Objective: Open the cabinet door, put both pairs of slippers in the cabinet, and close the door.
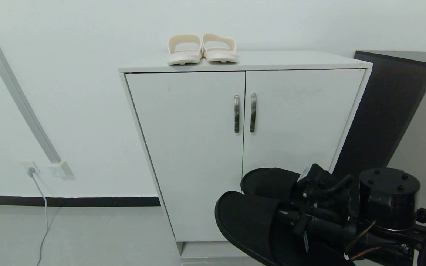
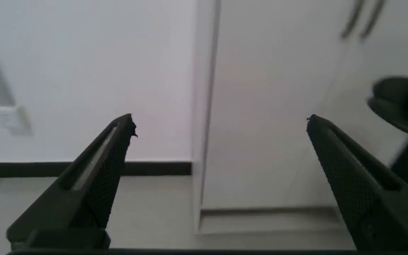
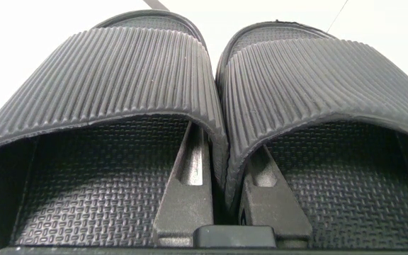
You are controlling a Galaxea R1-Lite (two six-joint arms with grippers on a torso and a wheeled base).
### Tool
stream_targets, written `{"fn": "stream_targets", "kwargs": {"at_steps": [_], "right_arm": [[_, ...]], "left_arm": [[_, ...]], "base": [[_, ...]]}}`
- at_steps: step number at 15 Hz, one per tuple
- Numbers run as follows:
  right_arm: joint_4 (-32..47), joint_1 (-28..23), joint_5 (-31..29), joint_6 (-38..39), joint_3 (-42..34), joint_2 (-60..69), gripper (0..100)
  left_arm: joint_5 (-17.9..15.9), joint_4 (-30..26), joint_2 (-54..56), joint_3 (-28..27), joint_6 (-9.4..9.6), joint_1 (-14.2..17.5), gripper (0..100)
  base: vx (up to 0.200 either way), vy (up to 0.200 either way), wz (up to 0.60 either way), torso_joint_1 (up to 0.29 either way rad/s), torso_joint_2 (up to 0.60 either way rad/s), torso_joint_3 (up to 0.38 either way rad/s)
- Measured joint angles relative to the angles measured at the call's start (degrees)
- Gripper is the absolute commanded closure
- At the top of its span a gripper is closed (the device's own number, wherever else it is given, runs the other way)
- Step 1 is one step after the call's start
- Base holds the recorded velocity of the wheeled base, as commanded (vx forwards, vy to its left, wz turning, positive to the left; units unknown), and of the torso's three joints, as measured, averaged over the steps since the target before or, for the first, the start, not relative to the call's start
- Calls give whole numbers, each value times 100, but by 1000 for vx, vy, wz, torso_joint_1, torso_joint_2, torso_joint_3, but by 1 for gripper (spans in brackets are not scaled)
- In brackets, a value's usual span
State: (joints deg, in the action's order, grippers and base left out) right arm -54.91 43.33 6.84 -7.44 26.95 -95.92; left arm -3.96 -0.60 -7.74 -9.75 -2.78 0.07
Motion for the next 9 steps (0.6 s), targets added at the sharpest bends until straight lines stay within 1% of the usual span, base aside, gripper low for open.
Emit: {"fn": "stream_targets", "kwargs": {"at_steps": [2, 3, 4, 6, 8, 9], "right_arm": [[-2, -2, -6, 0, -39, 33, 100], [0, 5, -2, -4, -50, 50, 100], [-2, 11, 0, -9, -66, 61, 100], [-2, 27, 5, -4, -88, 66, 100], [0, 30, 9, -2, -91, 66, 100], [0, 30, 13, -2, -91, 66, 100]], "left_arm": [[-796, 163, -562, -99, 43, 0, 0], [-1068, 327, -841, -124, 49, 0, 0], [-1253, 535, -1135, -154, 57, 0, 0], [-1413, 959, -1635, -229, 65, 0, 0], [-1473, 1543, -2291, -339, 67, -2, 0], [-1492, 1920, -2690, -407, 68, -43, 0]], "base": [[0, 0, 0, 0, 0, 0], [0, 0, 0, 0, 0, 0], [0, 0, 0, 0, 0, 0], [0, 0, 0, 0, 0, 0], [0, 0, 0, 0, 0, 0], [0, 0, 0, 0, 0, 0]]}}
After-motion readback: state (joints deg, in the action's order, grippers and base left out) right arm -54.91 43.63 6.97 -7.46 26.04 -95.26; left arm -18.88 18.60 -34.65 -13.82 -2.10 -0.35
